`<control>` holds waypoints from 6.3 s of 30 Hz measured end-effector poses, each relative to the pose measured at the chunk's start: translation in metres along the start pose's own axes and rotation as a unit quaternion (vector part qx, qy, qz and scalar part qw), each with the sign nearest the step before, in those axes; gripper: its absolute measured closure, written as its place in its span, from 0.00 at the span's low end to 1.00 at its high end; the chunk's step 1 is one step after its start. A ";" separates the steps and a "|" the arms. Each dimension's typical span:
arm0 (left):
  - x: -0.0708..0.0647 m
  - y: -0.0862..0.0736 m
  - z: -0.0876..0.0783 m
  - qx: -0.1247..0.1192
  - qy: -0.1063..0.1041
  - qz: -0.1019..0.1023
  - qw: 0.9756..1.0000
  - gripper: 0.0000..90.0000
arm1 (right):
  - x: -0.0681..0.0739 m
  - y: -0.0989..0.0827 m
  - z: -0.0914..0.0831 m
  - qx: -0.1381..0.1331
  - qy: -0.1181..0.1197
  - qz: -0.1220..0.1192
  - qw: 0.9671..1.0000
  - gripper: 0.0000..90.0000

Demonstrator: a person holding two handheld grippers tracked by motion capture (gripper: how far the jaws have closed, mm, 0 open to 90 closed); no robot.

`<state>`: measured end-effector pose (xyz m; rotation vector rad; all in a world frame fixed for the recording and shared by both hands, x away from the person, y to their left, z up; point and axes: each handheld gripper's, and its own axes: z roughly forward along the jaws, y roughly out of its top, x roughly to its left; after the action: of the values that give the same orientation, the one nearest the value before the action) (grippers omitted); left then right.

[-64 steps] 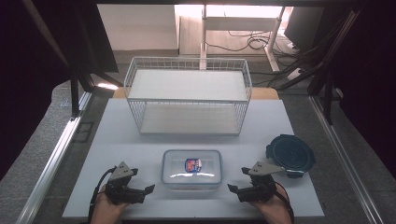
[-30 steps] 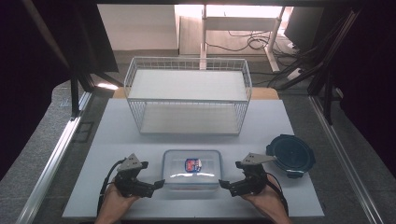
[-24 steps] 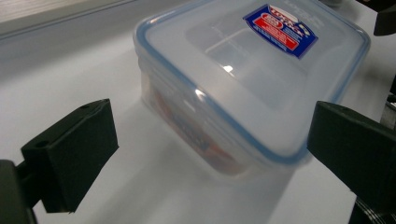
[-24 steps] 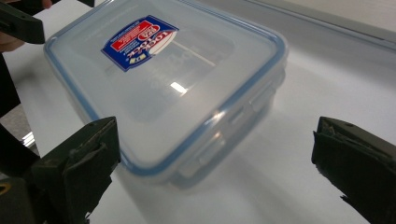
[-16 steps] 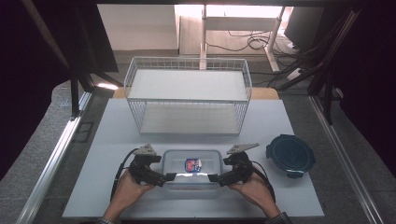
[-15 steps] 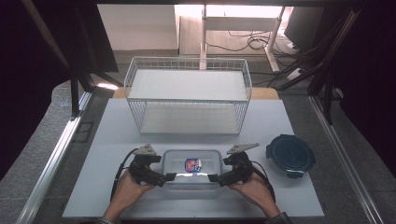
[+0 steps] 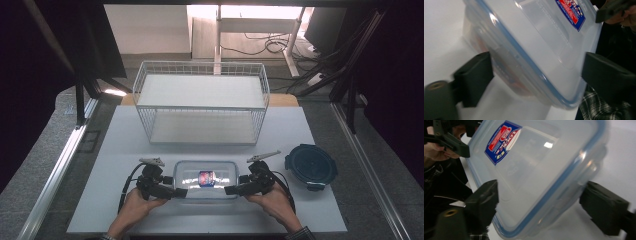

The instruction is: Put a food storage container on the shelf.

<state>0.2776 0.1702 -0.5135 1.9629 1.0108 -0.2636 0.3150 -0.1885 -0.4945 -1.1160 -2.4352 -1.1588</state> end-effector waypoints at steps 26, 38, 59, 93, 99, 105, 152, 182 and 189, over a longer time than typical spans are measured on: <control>-0.015 -0.014 -0.018 -0.092 0.005 -0.010 0.996 0.59 | 0.025 -0.018 -0.033 -0.076 -0.038 -0.013 0.996 0.56; -0.018 0.003 -0.031 -0.113 0.002 0.005 0.994 0.60 | 0.028 -0.005 -0.044 -0.106 -0.042 -0.029 0.993 0.55; -0.029 0.056 -0.076 -0.160 0.012 0.035 0.986 0.60 | 0.043 0.058 -0.078 -0.170 -0.025 -0.060 0.983 0.57; -0.019 0.167 -0.139 -0.188 0.034 0.059 0.980 0.60 | 0.049 0.176 -0.111 -0.204 -0.028 -0.088 0.974 0.57; -0.013 0.183 -0.140 -0.185 0.033 0.059 0.980 0.60 | 0.041 0.190 -0.114 -0.209 -0.028 -0.083 0.974 0.57; -0.006 0.197 -0.138 -0.188 0.029 0.052 0.980 0.60 | 0.034 0.200 -0.116 -0.211 -0.029 -0.078 0.974 0.57; 0.027 0.220 -0.111 -0.174 0.088 0.018 0.981 0.54 | 0.004 0.235 -0.091 -0.191 -0.075 -0.032 0.978 0.47; 0.024 0.224 -0.113 -0.186 0.112 0.009 0.976 0.53 | 0.017 0.238 -0.089 -0.174 -0.157 -0.050 0.971 0.60; 0.022 0.229 -0.114 -0.182 0.125 0.009 0.975 0.55 | 0.021 0.239 -0.089 -0.172 -0.161 -0.049 0.971 0.63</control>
<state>0.4390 0.2088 -0.3181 1.6938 1.1120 0.1761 0.4621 -0.1474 -0.2895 -1.3914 -2.6173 -1.5879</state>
